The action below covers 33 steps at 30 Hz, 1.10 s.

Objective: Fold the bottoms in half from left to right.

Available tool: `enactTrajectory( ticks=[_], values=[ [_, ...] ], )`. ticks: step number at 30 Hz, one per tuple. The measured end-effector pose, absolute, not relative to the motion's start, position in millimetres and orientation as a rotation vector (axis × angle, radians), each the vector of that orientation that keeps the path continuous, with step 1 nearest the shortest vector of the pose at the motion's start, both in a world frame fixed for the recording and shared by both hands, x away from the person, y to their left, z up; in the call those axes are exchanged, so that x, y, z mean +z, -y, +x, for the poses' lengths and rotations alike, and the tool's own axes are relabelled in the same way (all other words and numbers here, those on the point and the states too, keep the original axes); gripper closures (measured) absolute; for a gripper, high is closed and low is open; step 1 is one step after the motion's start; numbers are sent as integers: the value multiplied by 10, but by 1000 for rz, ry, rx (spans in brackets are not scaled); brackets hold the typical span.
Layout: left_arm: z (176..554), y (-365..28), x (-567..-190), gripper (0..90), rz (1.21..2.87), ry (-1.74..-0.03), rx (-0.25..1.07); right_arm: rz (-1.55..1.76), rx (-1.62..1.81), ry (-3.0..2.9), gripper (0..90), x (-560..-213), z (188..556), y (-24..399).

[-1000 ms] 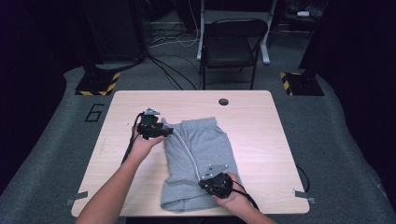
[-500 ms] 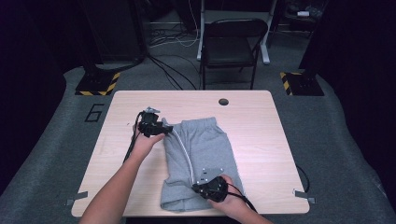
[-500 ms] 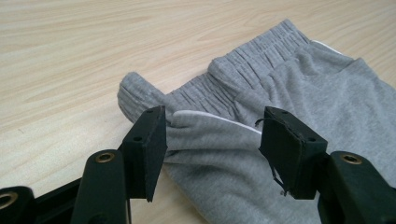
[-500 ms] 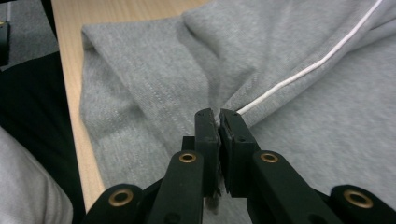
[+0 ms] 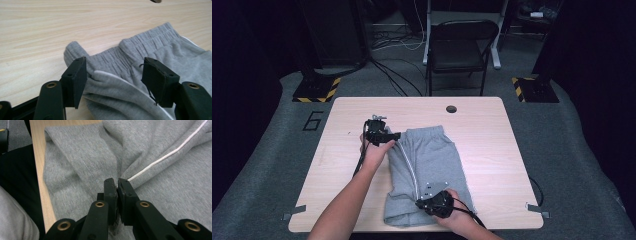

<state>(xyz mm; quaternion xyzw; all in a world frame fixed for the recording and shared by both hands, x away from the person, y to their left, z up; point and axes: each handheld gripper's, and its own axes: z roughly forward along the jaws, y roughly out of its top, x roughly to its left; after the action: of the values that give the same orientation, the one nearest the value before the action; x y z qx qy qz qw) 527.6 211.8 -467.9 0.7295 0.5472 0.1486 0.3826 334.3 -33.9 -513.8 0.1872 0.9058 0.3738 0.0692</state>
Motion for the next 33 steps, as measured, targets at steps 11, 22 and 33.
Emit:
enactTrajectory(
  ticks=[11, 22, 33],
  values=[
    [5303, -2184, -4765, 338, 1908, -1473, 399, 546, 1128, -2724, 834, -5140, 3342, 343],
    [5240, -2319, -4748, 670, 1961, -1419, 375, 572, 1083, -2698, 666, -5124, 3319, 364],
    [5190, -2459, -4688, 803, 1894, -1371, 397, 752, 1090, -2701, 618, -5151, 3407, 456]
  ],
)
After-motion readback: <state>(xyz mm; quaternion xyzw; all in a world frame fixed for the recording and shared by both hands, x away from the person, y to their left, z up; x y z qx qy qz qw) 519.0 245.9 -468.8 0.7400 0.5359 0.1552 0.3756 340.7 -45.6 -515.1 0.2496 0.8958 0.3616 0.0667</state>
